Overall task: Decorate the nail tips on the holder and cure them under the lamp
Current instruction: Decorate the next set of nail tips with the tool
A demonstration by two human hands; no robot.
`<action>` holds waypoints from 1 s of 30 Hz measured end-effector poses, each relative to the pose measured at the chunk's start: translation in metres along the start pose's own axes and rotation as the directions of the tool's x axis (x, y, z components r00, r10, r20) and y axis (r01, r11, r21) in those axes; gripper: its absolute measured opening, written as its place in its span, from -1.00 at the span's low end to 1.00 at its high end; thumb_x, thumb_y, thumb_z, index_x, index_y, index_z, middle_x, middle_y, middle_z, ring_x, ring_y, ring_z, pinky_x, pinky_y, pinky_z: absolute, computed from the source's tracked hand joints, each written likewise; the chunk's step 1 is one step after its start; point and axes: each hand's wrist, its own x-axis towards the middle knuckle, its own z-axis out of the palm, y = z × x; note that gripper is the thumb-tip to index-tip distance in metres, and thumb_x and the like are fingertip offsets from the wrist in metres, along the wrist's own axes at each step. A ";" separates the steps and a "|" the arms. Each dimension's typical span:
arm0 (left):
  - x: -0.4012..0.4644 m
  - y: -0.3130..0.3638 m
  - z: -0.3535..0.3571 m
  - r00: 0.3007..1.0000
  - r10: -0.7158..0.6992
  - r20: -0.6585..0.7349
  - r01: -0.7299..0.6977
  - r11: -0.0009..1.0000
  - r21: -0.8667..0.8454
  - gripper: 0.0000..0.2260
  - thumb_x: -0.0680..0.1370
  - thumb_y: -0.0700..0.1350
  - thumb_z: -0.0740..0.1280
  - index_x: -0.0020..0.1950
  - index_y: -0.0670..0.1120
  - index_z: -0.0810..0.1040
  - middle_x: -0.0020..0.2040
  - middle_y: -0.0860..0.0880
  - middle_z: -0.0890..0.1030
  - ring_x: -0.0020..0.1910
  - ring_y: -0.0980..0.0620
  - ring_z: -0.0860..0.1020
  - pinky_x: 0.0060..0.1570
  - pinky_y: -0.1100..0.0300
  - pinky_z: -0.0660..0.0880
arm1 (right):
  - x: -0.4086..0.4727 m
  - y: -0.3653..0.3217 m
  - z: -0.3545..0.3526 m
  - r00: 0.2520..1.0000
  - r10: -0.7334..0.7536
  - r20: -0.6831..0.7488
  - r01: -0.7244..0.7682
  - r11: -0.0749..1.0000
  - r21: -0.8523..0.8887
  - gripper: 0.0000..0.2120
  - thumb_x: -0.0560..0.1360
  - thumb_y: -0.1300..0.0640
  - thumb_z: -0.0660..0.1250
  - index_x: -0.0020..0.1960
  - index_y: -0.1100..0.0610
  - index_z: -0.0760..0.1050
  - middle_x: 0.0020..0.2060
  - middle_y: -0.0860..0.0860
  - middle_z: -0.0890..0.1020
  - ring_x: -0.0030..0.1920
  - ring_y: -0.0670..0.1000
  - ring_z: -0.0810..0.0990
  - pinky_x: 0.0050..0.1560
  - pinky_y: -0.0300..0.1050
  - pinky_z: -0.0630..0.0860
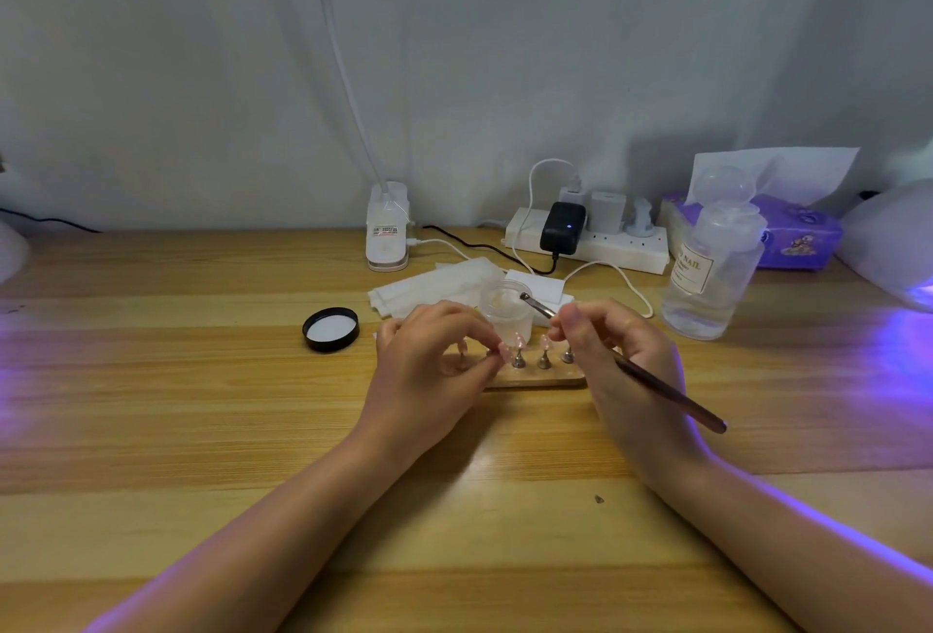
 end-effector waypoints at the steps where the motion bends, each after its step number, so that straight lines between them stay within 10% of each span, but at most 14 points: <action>1: -0.001 -0.001 -0.001 1.000 0.016 -0.026 -0.017 1.000 -0.021 -0.91 0.37 -0.22 0.48 -0.19 -0.06 0.63 -0.12 0.09 0.61 -0.01 0.01 0.55 0.01 -0.25 0.38 | 0.000 -0.001 0.000 1.000 0.005 -0.006 -0.005 1.000 0.021 -0.75 0.41 -0.15 0.27 -0.21 0.03 0.53 -0.28 -0.06 0.60 -0.31 -0.19 0.52 -0.26 -0.37 0.45; 7: -0.001 -0.002 -0.005 0.992 -0.020 -0.128 0.000 0.988 -0.155 -0.85 0.40 -0.23 0.45 -0.18 0.02 0.59 -0.19 0.17 0.62 -0.11 0.24 0.56 0.00 0.39 0.38 | 0.001 -0.001 -0.002 0.999 0.036 -0.032 -0.032 0.995 0.099 -0.77 0.40 -0.09 0.25 -0.22 0.06 0.54 -0.30 -0.05 0.63 -0.34 -0.20 0.53 -0.28 -0.39 0.44; 13: 0.001 -0.003 -0.006 0.987 -0.134 -0.092 0.110 0.967 -0.229 -0.85 0.39 -0.17 0.43 -0.17 0.09 0.61 -0.18 0.19 0.63 -0.09 0.19 0.57 0.01 0.18 0.46 | 0.017 -0.010 -0.004 0.996 0.020 -0.089 -0.002 0.982 0.191 -0.76 0.37 -0.05 0.29 -0.22 0.13 0.40 -0.37 -0.04 0.66 -0.43 -0.20 0.54 -0.40 -0.40 0.41; 22: 0.004 -0.004 -0.005 0.990 -0.105 -0.095 0.077 0.962 -0.262 -0.87 0.39 -0.25 0.43 -0.12 -0.06 0.64 -0.17 0.11 0.64 -0.12 0.30 0.56 -0.09 0.49 0.38 | 0.080 -0.008 -0.003 0.999 0.006 0.039 0.006 0.948 -0.318 -0.68 0.41 -0.07 0.39 -0.38 0.10 0.42 -0.47 -0.01 0.52 -0.38 -0.04 0.52 -0.25 -0.08 0.50; 30: 0.004 -0.005 -0.004 0.988 -0.101 -0.116 0.065 0.958 -0.280 -0.84 0.37 -0.22 0.43 -0.10 -0.01 0.63 -0.18 0.12 0.63 -0.13 0.25 0.58 -0.07 0.40 0.44 | 0.089 -0.004 0.031 0.974 0.014 0.226 0.117 0.822 -0.557 -0.61 0.43 -0.07 0.37 -0.48 0.01 0.31 -0.53 -0.10 0.40 -0.42 -0.13 0.39 -0.39 -0.21 0.24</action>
